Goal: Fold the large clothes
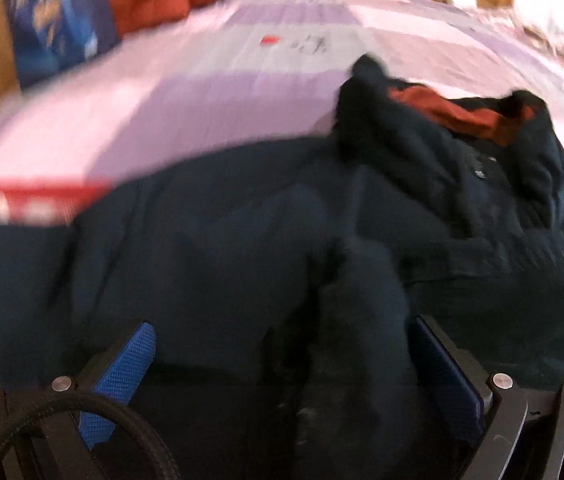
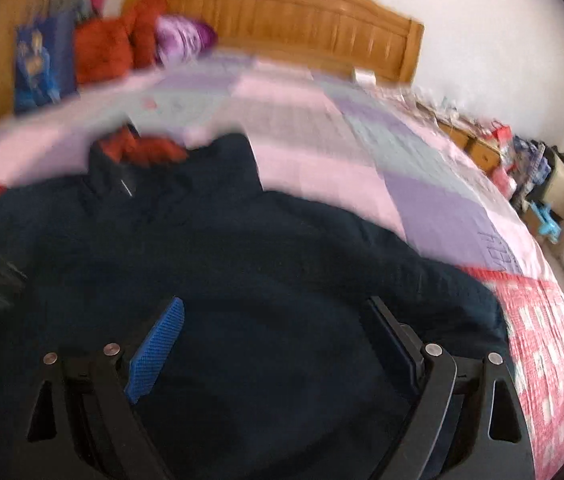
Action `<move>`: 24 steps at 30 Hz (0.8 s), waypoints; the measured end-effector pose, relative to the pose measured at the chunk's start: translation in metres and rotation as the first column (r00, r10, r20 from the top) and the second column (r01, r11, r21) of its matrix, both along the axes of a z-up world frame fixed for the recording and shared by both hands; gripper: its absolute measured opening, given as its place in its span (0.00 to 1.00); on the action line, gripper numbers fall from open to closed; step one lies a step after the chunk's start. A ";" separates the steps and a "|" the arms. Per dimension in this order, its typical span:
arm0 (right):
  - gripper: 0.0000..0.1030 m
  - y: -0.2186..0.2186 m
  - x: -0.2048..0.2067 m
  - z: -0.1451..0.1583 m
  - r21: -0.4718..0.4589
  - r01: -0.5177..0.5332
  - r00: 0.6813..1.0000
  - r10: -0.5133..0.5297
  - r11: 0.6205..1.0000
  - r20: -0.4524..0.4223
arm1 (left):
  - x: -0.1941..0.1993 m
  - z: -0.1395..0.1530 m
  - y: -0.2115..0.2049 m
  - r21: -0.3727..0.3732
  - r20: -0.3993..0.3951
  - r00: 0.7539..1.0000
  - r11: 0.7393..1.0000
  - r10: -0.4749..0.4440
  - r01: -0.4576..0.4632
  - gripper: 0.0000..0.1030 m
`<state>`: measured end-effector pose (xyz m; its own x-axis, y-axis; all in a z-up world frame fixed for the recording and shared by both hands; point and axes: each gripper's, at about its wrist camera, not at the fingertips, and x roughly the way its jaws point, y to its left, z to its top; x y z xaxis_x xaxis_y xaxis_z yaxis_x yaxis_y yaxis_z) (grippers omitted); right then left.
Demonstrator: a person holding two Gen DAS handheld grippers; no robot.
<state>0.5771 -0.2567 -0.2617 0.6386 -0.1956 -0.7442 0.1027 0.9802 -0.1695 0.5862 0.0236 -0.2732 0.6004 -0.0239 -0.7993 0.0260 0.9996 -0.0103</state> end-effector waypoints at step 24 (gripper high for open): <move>0.97 0.110 0.003 -0.030 0.045 -0.034 0.999 0.034 0.998 -0.002 | -0.021 0.015 0.160 0.127 0.000 0.982 0.974 0.187 -0.185 1.00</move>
<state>0.5797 -0.1467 -0.2912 0.6423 -0.1403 -0.7535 0.0686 0.9897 -0.1259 0.5653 0.1838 -0.2584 0.5754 0.1884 -0.7959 -0.1601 0.9802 0.1163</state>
